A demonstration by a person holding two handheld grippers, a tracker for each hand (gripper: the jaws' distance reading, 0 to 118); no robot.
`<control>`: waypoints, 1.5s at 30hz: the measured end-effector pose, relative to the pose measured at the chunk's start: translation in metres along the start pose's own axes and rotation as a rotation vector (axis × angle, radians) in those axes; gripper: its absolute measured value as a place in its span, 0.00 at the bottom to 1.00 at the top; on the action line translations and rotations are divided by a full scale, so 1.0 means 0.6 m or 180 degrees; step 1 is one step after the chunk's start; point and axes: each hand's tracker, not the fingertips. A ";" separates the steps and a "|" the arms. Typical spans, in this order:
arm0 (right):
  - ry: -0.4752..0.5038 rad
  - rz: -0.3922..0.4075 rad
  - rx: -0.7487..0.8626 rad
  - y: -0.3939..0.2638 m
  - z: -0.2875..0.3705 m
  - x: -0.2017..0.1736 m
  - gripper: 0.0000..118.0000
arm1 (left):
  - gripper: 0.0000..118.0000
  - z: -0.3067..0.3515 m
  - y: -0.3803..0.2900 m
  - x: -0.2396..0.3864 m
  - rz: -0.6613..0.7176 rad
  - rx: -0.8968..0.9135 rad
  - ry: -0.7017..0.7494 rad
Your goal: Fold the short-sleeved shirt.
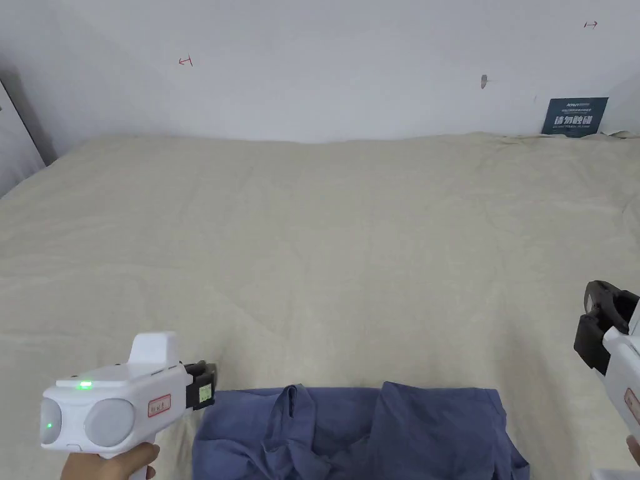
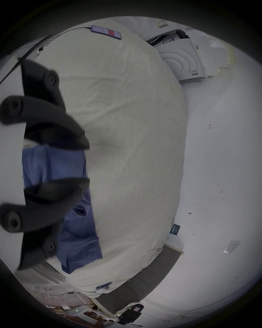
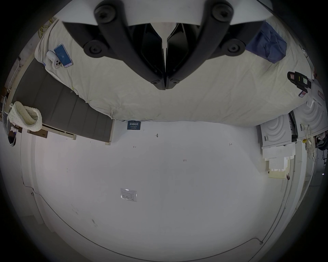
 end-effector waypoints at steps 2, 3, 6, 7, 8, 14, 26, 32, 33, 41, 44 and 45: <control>-0.0004 -0.0003 -0.0003 0.000 0.000 0.001 0.00 | 0.00 -0.011 -0.015 -0.007 0.0046 0.0029 -0.0036; -0.0002 -0.0015 -0.0009 -0.002 -0.001 0.003 0.00 | 0.00 -0.015 -0.023 -0.008 0.0077 0.0068 -0.0040; 0.0008 -0.0058 -0.0020 -0.003 -0.001 0.007 0.00 | 0.00 -0.033 -0.042 -0.002 0.0062 0.0072 -0.0043; 0.0001 -0.0041 -0.0024 -0.005 -0.001 0.008 0.00 | 0.00 -0.039 -0.048 0.002 0.0043 0.0053 -0.0058; -0.0005 -0.0033 -0.0023 -0.005 -0.001 0.008 0.00 | 0.00 -0.046 -0.054 0.008 0.0019 0.0019 -0.0079; -0.0018 -0.0045 -0.0030 -0.006 -0.001 0.015 0.00 | 0.00 -0.096 -0.090 0.046 -0.0081 -0.0204 -0.0146; -0.0064 -0.0031 -0.0050 -0.002 0.007 0.021 0.00 | 0.00 -0.142 -0.129 0.146 -0.0266 -0.0419 -0.0344; -0.0090 -0.0053 -0.0064 -0.008 0.004 0.027 0.00 | 0.00 -0.148 -0.133 0.191 -0.0293 -0.0447 -0.0574; -0.0091 -0.0054 -0.0068 -0.008 0.004 0.027 0.00 | 0.00 -0.150 -0.138 0.201 -0.0332 -0.0446 -0.0564; -0.0107 -0.0049 -0.0085 -0.012 0.005 0.031 0.00 | 0.00 -0.156 -0.140 0.226 -0.0378 -0.0448 -0.0600; -0.0112 -0.0052 -0.0080 -0.012 0.005 0.031 0.00 | 0.00 -0.158 -0.142 0.224 -0.0378 -0.0449 -0.0589; -0.0108 -0.0048 -0.0081 -0.011 0.005 0.031 0.00 | 0.00 -0.156 -0.141 0.222 -0.0345 -0.0449 -0.0597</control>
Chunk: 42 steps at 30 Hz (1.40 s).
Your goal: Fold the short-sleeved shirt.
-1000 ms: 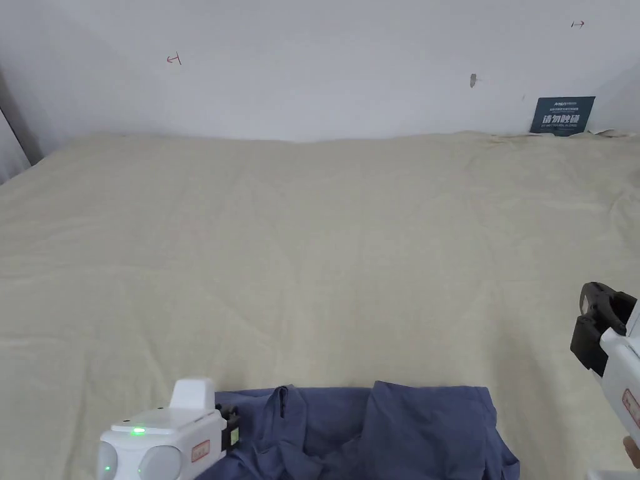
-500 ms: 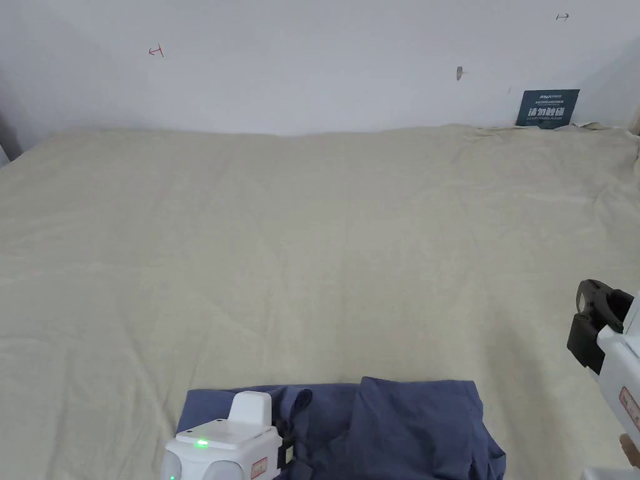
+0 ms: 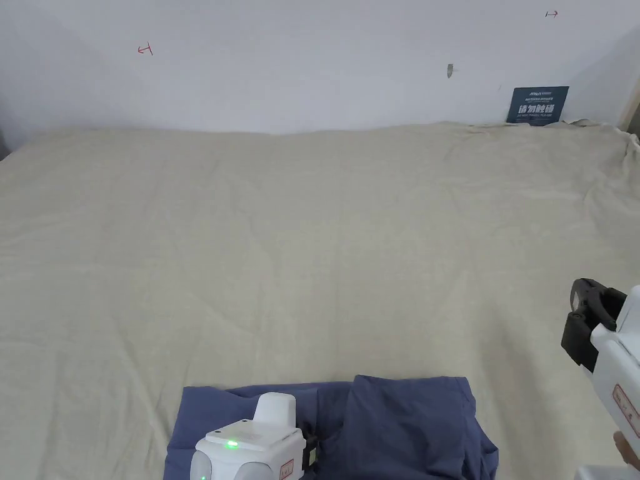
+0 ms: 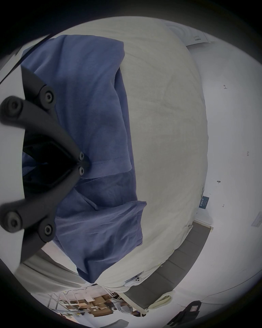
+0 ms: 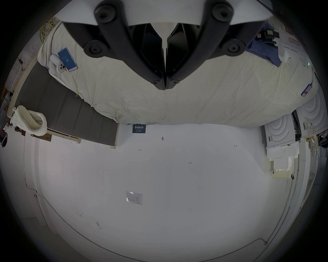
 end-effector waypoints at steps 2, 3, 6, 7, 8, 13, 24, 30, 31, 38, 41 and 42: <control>0.0003 0.0006 0.0005 0.003 0.003 -0.003 0.00 | 0.00 0.003 0.001 -0.001 0.0007 0.0010 0.0001; 0.0008 0.0010 0.0006 0.004 0.004 -0.004 0.00 | 0.00 0.007 0.001 0.002 -0.0034 0.0029 0.0032; 0.0014 0.0019 0.0017 0.009 0.007 -0.006 0.00 | 0.00 0.034 0.012 0.008 -0.0149 0.0106 0.0052; 0.0015 0.0019 0.0020 0.010 0.007 -0.007 0.00 | 0.00 0.045 0.020 0.006 -0.0141 0.0118 0.0035; 0.0018 0.0020 0.0021 0.012 0.007 -0.008 0.00 | 0.00 0.057 0.028 0.002 -0.0123 0.0148 0.0016; 0.0038 0.0038 0.0046 0.020 0.012 -0.013 0.00 | 0.00 0.122 0.071 -0.052 -0.0038 0.0187 -0.0192; 0.0043 0.0067 0.0018 0.012 0.000 -0.011 0.00 | 0.00 0.181 0.091 -0.237 0.0648 0.0108 -0.0171; 0.0050 0.0076 -0.0014 0.006 -0.006 -0.014 0.00 | 0.00 0.157 0.070 -0.324 0.1081 -0.0220 -0.0478; 0.0053 0.0080 -0.0021 0.005 -0.007 -0.014 0.00 | 0.00 0.152 0.067 -0.332 0.1139 -0.0257 -0.0516; 0.0065 0.0096 -0.0074 0.002 -0.008 -0.021 0.00 | 0.90 0.107 0.060 -0.334 0.1155 -0.0610 -0.0473; 0.0063 0.0099 -0.0081 0.002 -0.007 -0.022 0.00 | 0.90 0.087 0.057 -0.338 0.1149 -0.0607 -0.0422; 0.0059 0.0097 -0.0086 0.002 -0.006 -0.022 0.00 | 0.89 0.081 0.057 -0.338 0.1139 -0.0646 -0.0416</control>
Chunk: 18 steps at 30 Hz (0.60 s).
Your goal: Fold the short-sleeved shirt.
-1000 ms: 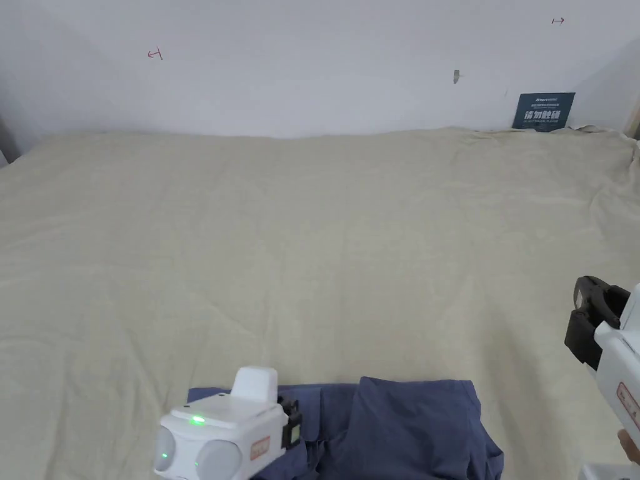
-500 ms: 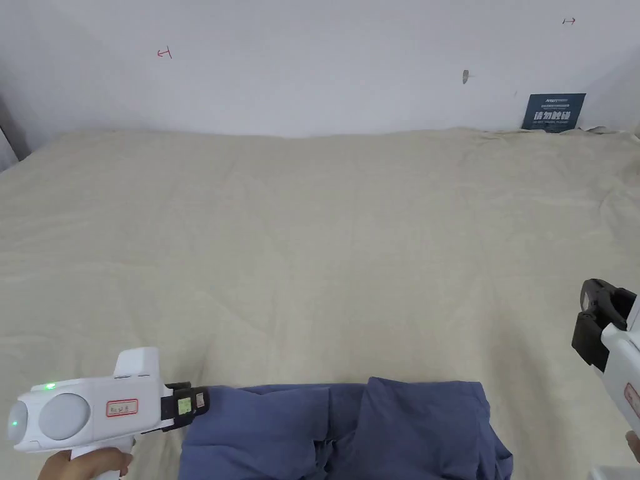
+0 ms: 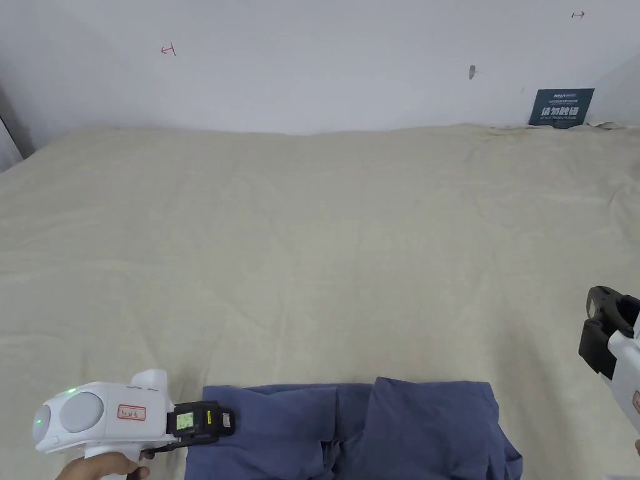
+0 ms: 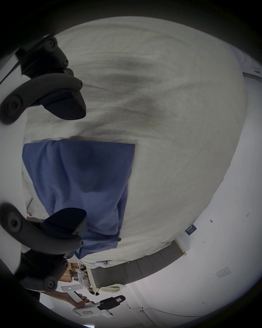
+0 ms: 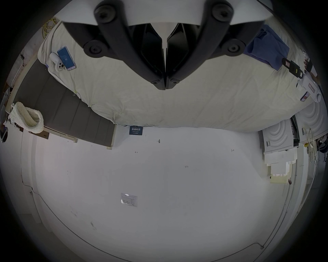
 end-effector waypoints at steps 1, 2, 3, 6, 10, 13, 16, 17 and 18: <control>-0.0002 -0.0004 -0.0005 0.000 0.000 0.000 0.00 | 0.89 -0.006 0.001 0.001 -0.0017 -0.0064 -0.0001; -0.0006 -0.0005 -0.0008 0.000 0.000 0.001 0.00 | 0.89 -0.010 0.000 0.004 -0.0031 -0.0085 -0.0004; -0.0011 -0.0006 -0.0010 -0.001 -0.001 0.001 0.00 | 0.87 -0.016 0.000 0.006 -0.0057 -0.0114 -0.0003; -0.0012 -0.0013 -0.0020 -0.004 -0.002 0.003 0.00 | 0.82 -0.023 -0.003 0.022 -0.0248 -0.0157 0.0070; -0.0005 -0.0029 -0.0039 -0.009 -0.005 0.004 0.00 | 0.64 -0.021 -0.008 0.042 -0.0596 -0.0191 0.0270; 0.0006 -0.0050 -0.0055 -0.013 -0.006 0.003 0.00 | 0.58 -0.013 -0.014 0.051 -0.0760 -0.0174 0.0319; 0.0019 -0.0060 -0.0059 -0.012 -0.006 0.001 0.00 | 0.27 -0.009 -0.018 0.061 -0.0763 -0.0171 0.0232; 0.0022 -0.0062 -0.0060 -0.012 -0.005 0.000 0.00 | 0.18 -0.009 -0.018 0.064 -0.0788 -0.0164 0.0259; 0.0023 -0.0068 -0.0057 -0.011 -0.005 0.000 0.00 | 0.10 -0.010 -0.018 0.064 -0.0800 -0.0161 0.0255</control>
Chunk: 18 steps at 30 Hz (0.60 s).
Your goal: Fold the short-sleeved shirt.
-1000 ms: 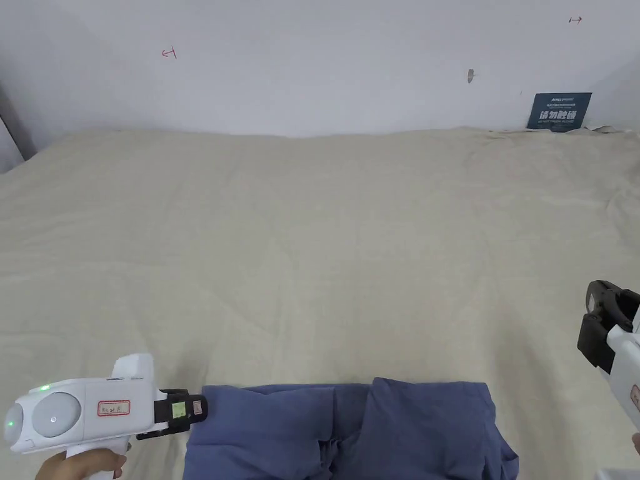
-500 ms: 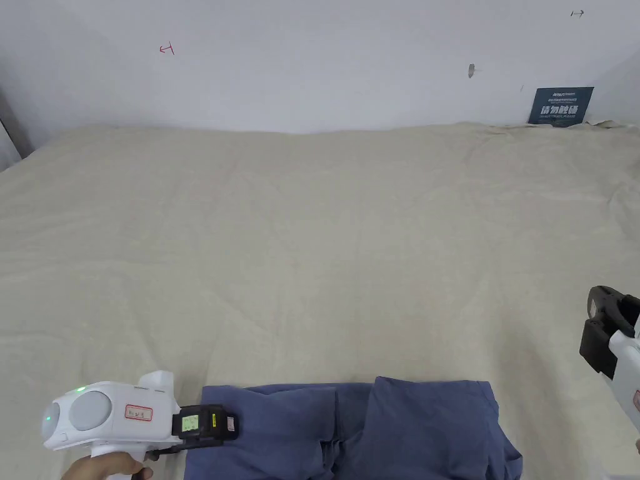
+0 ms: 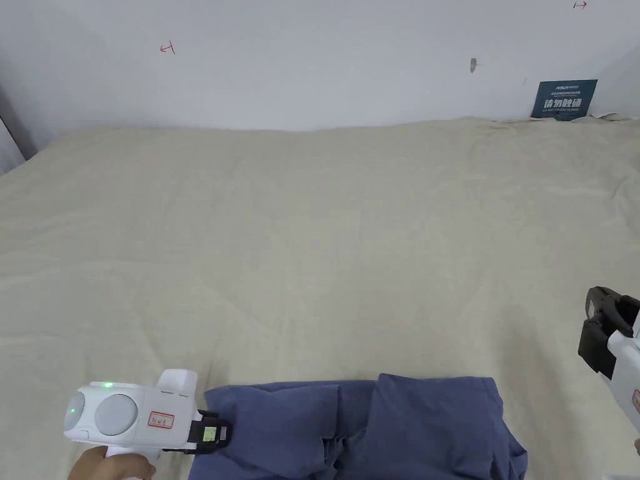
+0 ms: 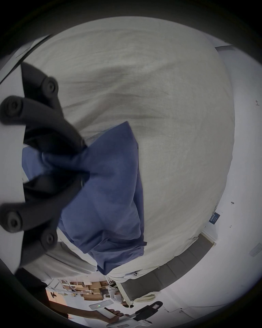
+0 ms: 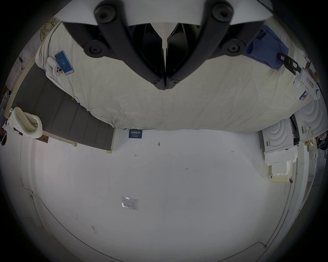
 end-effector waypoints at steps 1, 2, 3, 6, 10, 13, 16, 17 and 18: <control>-0.0002 -0.0003 0.0004 0.000 0.000 0.000 0.00 | 0.08 0.002 0.000 0.000 0.0013 0.0023 -0.0022; 0.0001 -0.0004 0.0006 0.000 0.000 0.001 0.00 | 0.06 0.003 0.002 0.000 0.0055 0.0019 -0.0019; 0.0000 -0.0005 0.0012 0.001 0.000 0.002 0.00 | 0.05 0.006 0.002 0.002 0.0061 0.0029 -0.0014; -0.0010 -0.0005 0.0033 0.006 0.002 0.004 0.00 | 0.03 0.025 0.005 0.002 0.0069 0.0085 -0.0015; -0.0021 -0.0014 0.0058 0.010 0.001 0.007 0.00 | 0.03 0.056 0.010 -0.010 0.0096 0.0135 0.0001; -0.0020 -0.0015 0.0072 0.012 0.000 0.006 0.00 | 0.03 0.081 0.015 -0.029 0.0218 0.0183 -0.0010; -0.0003 -0.0017 0.0076 0.010 -0.002 0.006 0.00 | 0.03 0.113 0.015 -0.049 0.0237 0.0242 0.0168; 0.0004 -0.0016 0.0075 0.010 -0.002 0.005 0.00 | 0.03 0.123 0.015 -0.056 0.0247 0.0249 0.0195; 0.0009 -0.0017 0.0076 0.009 -0.003 0.004 0.00 | 0.03 0.133 0.014 -0.065 0.0300 0.0233 0.0222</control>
